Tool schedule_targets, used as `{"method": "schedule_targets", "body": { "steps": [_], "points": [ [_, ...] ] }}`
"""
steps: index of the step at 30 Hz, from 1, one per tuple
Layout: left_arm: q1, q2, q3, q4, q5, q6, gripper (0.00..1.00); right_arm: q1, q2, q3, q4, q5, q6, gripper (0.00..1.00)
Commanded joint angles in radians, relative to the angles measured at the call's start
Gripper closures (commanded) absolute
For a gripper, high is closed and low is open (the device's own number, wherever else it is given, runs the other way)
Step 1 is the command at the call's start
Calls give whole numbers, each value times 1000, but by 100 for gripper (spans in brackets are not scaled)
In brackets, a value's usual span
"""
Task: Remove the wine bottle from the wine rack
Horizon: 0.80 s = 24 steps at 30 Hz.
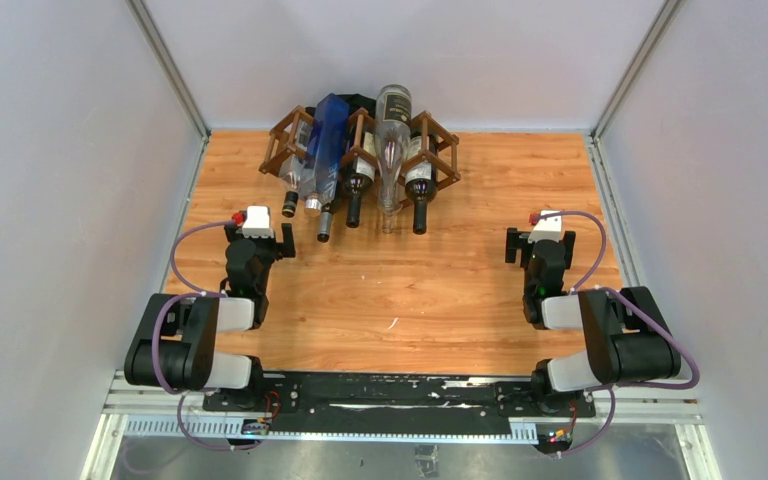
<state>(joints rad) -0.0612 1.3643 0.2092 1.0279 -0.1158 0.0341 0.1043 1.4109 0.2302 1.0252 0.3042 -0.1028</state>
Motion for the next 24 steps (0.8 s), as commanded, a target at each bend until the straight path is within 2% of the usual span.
{"method": "schedule_targets", "body": {
  "steps": [1,4,7,10,14,18,21,24],
  "points": [
    [0,9,-7,35,9,13,0,-19,6,-1,8,-9,7,0],
    [0,-10,-12,37,14,20,0,-24,0,-6,16,3,9,0],
    [1,-111,47,-145,5,15,0,-27,-34,-20,35,52,28,0],
    [1,-193,157,-405,7,44,0,-17,-139,24,-136,88,27,0],
    [26,-238,253,-616,20,68,0,-18,-285,121,-410,115,125,0],
    [123,-230,416,-858,121,47,0,-18,-351,249,-613,-1,192,0],
    [200,-206,553,-1036,218,44,0,-26,-379,332,-766,-43,311,0],
    [259,-193,662,-1182,290,59,0,-43,-402,346,-822,-85,522,0]
  ]
}}
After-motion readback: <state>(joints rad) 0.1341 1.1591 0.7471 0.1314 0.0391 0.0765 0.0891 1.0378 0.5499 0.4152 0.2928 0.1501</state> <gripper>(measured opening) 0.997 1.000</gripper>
